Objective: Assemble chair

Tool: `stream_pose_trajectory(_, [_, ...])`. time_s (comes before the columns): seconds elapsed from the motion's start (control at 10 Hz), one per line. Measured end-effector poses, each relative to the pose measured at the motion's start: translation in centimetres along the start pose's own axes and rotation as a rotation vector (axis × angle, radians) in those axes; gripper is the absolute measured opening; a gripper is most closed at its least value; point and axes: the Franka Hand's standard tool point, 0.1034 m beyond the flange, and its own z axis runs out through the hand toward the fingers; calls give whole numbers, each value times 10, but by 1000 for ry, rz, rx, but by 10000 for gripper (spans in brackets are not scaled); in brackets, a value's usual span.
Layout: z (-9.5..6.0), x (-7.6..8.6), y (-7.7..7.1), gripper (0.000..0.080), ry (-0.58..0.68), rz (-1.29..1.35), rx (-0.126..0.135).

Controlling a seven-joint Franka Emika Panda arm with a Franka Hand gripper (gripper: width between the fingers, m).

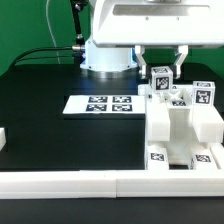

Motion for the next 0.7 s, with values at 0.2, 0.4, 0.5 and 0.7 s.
stream_pose_trajectory(0.2, [4,-1,4,284,3,-18,-5])
stream_pose_trajectory(0.4, [9,-2,4,284,9,-26,-8])
stream_pose_trajectory(0.5, [9,-1,4,284,22,-31,-9])
stream_pose_trajectory(0.7, [10,2,3,284,41,-34,-10])
